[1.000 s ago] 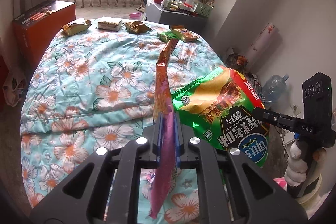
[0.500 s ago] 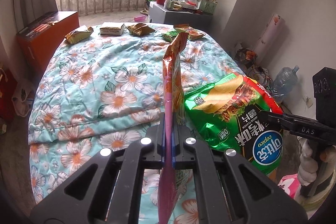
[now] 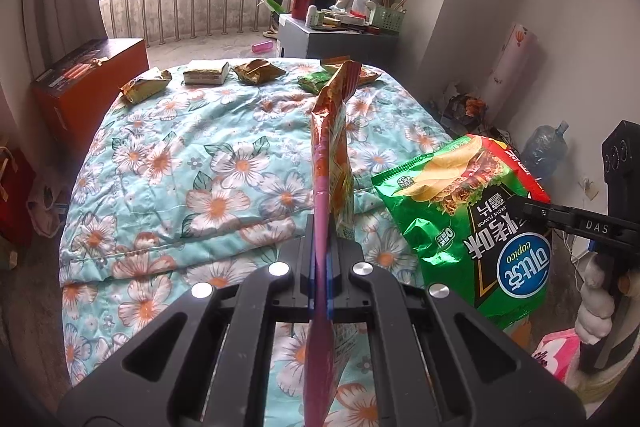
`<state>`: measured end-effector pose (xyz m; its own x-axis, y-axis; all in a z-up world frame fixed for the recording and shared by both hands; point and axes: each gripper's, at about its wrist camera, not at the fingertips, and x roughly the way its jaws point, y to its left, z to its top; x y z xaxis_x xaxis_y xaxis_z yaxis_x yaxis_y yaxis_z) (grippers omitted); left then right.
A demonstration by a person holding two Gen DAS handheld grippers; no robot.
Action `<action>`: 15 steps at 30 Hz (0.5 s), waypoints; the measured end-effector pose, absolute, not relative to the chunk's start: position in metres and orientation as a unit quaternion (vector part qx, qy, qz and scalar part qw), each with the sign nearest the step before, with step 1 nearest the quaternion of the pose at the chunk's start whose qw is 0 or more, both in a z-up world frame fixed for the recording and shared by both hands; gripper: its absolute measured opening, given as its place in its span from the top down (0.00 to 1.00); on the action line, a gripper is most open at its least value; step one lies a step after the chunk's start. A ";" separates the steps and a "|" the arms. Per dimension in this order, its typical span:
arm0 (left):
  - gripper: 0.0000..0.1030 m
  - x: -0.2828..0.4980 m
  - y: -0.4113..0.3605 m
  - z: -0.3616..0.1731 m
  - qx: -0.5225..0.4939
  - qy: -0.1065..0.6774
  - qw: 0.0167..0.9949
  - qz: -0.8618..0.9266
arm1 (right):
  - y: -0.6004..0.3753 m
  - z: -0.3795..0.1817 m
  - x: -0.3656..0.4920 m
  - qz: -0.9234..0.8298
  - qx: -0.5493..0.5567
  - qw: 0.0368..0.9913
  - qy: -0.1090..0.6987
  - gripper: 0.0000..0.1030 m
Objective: Collect trash
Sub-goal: 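Carry the pink packet and green chip bag over the wastebasket and open both grippers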
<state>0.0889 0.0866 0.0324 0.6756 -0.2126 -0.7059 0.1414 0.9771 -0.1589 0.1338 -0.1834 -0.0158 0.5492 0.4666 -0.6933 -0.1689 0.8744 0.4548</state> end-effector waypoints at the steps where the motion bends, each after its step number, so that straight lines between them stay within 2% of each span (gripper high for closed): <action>1: 0.98 0.088 0.086 0.033 -0.043 0.389 0.915 -0.096 | -0.185 -0.015 0.134 0.183 0.173 0.864 0.436 0.83; 15: 0.98 0.077 0.073 0.050 -0.010 0.362 0.928 -0.083 | -0.202 -0.008 0.127 0.183 0.197 0.869 0.415 0.83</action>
<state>0.0768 0.0735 0.0502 0.7242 -0.1612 -0.6705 0.1468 0.9861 -0.0784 0.1267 -0.2022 -0.0081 0.5876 0.4821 -0.6498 -0.1549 0.8552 0.4945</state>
